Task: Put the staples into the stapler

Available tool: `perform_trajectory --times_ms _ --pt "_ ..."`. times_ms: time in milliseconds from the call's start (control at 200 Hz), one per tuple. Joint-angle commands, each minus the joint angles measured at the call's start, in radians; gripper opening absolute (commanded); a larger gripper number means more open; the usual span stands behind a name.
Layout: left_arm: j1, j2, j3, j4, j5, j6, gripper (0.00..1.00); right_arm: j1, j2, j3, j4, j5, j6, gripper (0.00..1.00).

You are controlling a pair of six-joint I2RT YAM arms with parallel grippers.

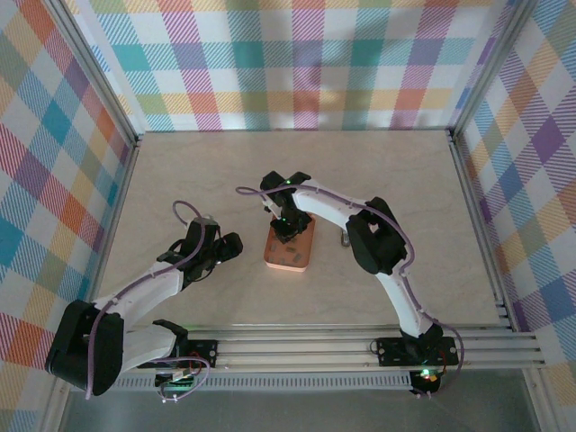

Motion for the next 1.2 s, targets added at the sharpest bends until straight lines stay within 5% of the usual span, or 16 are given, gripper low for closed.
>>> perform_trajectory --times_ms 0,535,990,1195 --pt "0.014 0.009 0.007 0.019 0.013 0.010 0.80 0.004 0.033 0.023 0.000 -0.004 0.008 0.30" --pt "0.014 0.003 0.004 0.044 0.030 0.018 0.80 0.005 0.003 -0.068 0.112 0.015 0.083 0.20" --pt "0.014 -0.014 0.069 0.099 0.071 0.115 0.83 0.001 -0.294 -0.449 0.492 0.091 0.265 0.17" --pt "0.001 0.088 0.103 0.277 0.205 0.254 0.85 -0.014 -0.430 -0.592 0.617 0.137 0.343 0.17"
